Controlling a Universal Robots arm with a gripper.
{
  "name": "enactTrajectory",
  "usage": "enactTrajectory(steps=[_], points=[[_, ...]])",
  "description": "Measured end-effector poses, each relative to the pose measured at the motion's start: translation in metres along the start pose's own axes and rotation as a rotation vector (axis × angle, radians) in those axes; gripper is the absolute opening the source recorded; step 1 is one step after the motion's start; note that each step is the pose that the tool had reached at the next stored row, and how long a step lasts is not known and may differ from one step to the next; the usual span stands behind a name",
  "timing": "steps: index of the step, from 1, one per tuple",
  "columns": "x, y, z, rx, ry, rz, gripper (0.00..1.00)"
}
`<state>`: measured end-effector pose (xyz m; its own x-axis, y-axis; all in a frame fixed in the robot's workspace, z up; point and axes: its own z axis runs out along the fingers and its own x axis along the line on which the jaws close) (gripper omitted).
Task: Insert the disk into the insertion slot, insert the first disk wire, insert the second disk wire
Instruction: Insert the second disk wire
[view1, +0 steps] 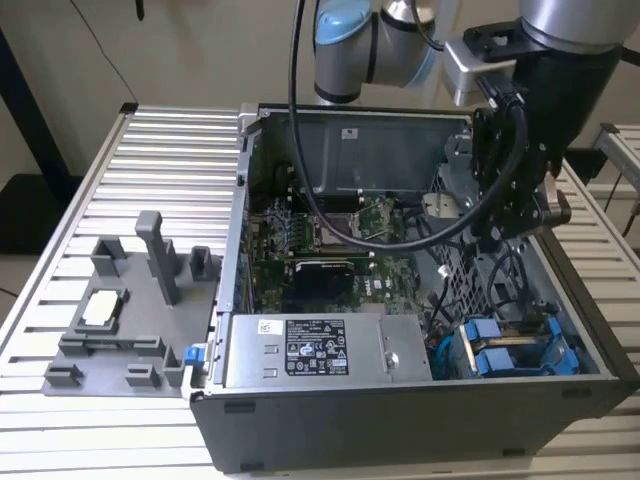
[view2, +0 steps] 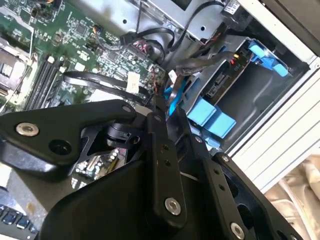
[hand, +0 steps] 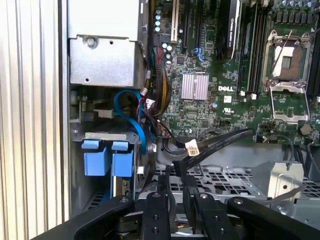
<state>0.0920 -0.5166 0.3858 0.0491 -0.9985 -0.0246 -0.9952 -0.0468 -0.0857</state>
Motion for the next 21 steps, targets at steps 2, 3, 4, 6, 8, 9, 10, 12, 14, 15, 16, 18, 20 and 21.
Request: enactTrajectory(steps=[2, 3, 4, 6, 8, 9, 10, 12, 14, 15, 16, 18, 20, 21], points=[[-0.0032, 0.0018, 0.0013, 0.0078, 0.0087, -0.004, 0.27], [-0.0046, 0.0026, 0.0019, 0.0099, 0.0145, -0.007, 0.27], [-0.006, 0.0034, 0.0024, 0.0115, 0.021, -0.009, 0.27], [-0.0085, 0.0051, 0.0034, 0.014, 0.0355, -0.015, 0.27], [-0.0117, 0.0079, 0.0047, 0.0174, 0.0466, -0.018, 0.27], [-0.0133, 0.0094, 0.0055, 0.0197, 0.0502, -0.019, 0.27], [-0.0148, 0.0108, 0.0065, 0.0227, 0.0523, -0.02, 0.27], [-0.017, 0.0136, 0.0082, 0.0302, 0.0566, -0.023, 0.27], [-0.0176, 0.0153, 0.0088, 0.0351, 0.0688, -0.027, 0.27], [-0.0178, 0.0164, 0.0089, 0.0376, 0.0756, -0.029, 0.27], [-0.0181, 0.0176, 0.0094, 0.0403, 0.0802, -0.03, 0.27], [-0.0189, 0.0208, 0.0109, 0.0492, 0.0837, -0.032, 0.27], [-0.0197, 0.0242, 0.0127, 0.0629, 0.0847, -0.033, 0.27], [-0.0201, 0.0255, 0.0135, 0.0717, 0.0853, -0.034, 0.27]])
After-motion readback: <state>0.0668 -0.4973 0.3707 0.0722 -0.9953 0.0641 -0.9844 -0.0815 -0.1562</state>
